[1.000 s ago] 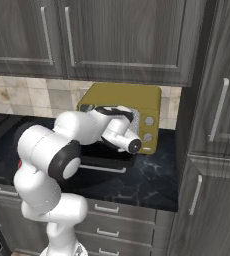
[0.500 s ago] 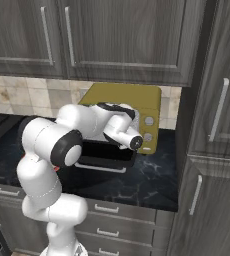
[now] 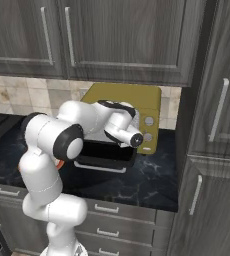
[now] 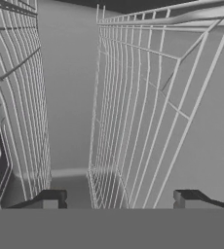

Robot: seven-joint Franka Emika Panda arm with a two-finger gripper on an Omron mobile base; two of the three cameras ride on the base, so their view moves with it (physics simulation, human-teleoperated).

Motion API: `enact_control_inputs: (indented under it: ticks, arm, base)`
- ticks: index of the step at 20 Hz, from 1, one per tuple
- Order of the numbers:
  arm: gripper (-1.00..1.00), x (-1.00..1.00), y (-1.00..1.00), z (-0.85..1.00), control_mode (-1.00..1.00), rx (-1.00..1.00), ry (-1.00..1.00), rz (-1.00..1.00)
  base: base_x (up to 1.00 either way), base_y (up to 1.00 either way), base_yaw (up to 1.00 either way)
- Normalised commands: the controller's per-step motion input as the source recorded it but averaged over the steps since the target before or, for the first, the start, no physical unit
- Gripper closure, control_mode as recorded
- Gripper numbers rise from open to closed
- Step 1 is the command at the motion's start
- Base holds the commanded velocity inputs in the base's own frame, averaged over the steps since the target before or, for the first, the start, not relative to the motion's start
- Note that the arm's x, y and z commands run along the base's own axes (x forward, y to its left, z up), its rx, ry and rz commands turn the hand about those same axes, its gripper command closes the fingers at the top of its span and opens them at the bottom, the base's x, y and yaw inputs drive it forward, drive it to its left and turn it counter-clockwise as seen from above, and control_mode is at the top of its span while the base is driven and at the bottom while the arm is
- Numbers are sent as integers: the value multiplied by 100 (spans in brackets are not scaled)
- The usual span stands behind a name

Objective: Pick up the bagel from the plate, place it on the toaster oven rack, close the door, and set the timer.

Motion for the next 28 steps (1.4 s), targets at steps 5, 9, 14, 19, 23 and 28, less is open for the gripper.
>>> enact_control_inputs:
  ticks: [5, 9, 14, 19, 23, 28]
  arm:
    - [-100, 8, 0, -72, -100, 6, 0, 0]
    - [-100, 0, 0, -97, -100, 4, 0, 0]
    - [-100, 0, 0, -100, -100, 0, 3, 0]
    - [100, 0, 0, -100, -100, 0, 4, 0]
    - [100, 2, 0, -96, -100, 1, 0, 0]
    - [100, 3, 0, -87, -100, 2, 0, 0]
  base:
    - [0, 0, 0]
    - [0, 0, 0]
    - [0, 0, 0]
    - [0, 0, 0]
    - [0, 0, 0]
    - [0, 0, 0]
